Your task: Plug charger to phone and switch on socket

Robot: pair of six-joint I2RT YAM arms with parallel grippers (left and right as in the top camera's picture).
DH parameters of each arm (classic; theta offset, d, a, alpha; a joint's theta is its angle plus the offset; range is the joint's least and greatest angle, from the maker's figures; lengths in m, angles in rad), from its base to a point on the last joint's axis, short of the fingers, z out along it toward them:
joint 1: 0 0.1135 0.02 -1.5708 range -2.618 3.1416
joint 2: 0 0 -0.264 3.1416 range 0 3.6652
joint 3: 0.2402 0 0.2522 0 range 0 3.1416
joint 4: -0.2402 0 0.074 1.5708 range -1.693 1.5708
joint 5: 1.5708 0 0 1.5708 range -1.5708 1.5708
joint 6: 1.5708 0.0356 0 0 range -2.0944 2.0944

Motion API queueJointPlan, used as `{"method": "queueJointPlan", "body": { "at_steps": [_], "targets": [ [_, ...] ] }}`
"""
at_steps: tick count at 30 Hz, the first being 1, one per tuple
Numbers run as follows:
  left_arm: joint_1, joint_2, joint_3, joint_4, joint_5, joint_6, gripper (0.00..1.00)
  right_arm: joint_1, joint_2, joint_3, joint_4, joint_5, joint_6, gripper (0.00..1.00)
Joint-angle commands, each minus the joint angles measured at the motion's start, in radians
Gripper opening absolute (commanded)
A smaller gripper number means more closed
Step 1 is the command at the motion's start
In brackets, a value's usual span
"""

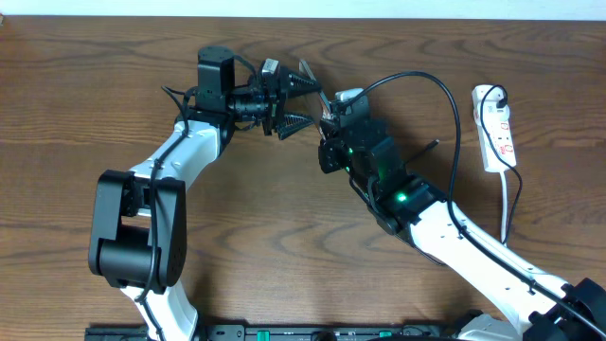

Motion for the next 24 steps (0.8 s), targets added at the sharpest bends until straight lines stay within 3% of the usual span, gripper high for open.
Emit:
{"method": "queueJointPlan", "body": {
  "at_steps": [1, 5, 12, 18, 24],
  "targets": [
    [0.000, -0.019, 0.036, 0.004, 0.020, 0.004, 0.95, 0.009, -0.002, 0.019, 0.005, -0.018, 0.024, 0.01],
    [0.000, -0.019, 0.036, 0.004, 0.024, 0.004, 1.00, 0.009, -0.013, 0.019, 0.005, -0.021, 0.065, 0.01],
    [0.000, -0.019, 0.036, 0.013, 0.046, 0.010, 0.98, -0.003, -0.084, 0.019, -0.057, 0.021, 0.101, 0.01],
    [-0.002, -0.019, 0.036, 0.241, 0.142, 0.061, 0.98, -0.047, -0.203, 0.019, -0.249, 0.069, 0.312, 0.01],
    [-0.002, -0.021, 0.036, 0.467, 0.249, 0.049, 0.98, -0.120, -0.403, 0.019, -0.484, 0.069, 0.415, 0.01]
  ]
}}
